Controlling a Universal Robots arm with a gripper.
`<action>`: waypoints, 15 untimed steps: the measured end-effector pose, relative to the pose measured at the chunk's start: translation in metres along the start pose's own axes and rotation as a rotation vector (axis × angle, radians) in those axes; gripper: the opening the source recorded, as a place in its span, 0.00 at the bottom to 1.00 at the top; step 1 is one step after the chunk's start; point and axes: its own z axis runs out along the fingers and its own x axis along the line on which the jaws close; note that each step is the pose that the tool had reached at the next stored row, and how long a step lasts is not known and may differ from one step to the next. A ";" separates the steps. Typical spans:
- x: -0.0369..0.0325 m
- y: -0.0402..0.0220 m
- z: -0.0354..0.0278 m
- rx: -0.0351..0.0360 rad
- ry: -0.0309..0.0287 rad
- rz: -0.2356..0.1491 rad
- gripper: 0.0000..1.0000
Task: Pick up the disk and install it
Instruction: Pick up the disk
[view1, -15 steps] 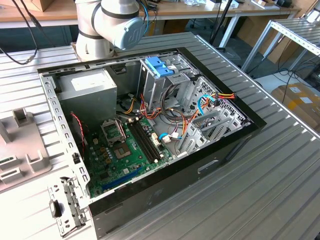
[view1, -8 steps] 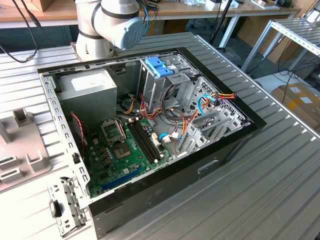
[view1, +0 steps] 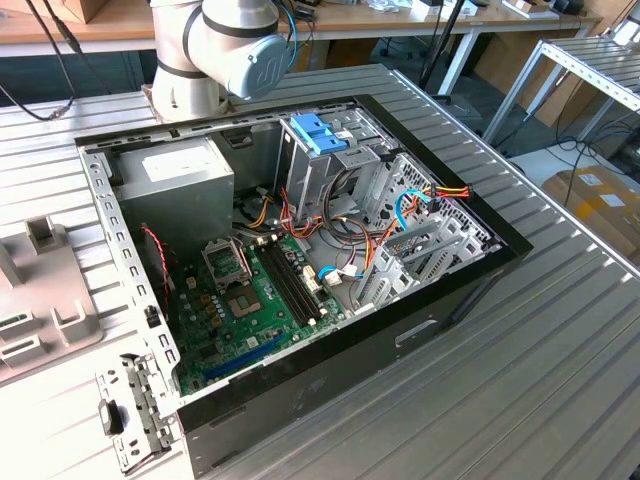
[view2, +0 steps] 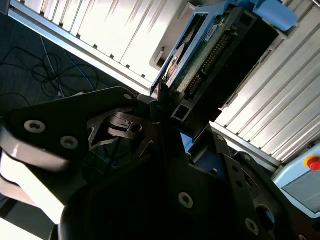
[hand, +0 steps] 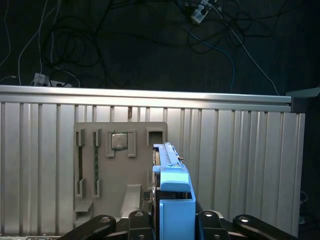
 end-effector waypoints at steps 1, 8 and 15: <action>0.0000 0.0000 -0.0011 0.0001 0.0000 0.000 0.37; -0.0003 -0.0003 -0.0103 0.0002 0.0000 0.000 0.37; -0.0004 -0.0012 -0.0106 -0.0001 0.0001 0.000 0.37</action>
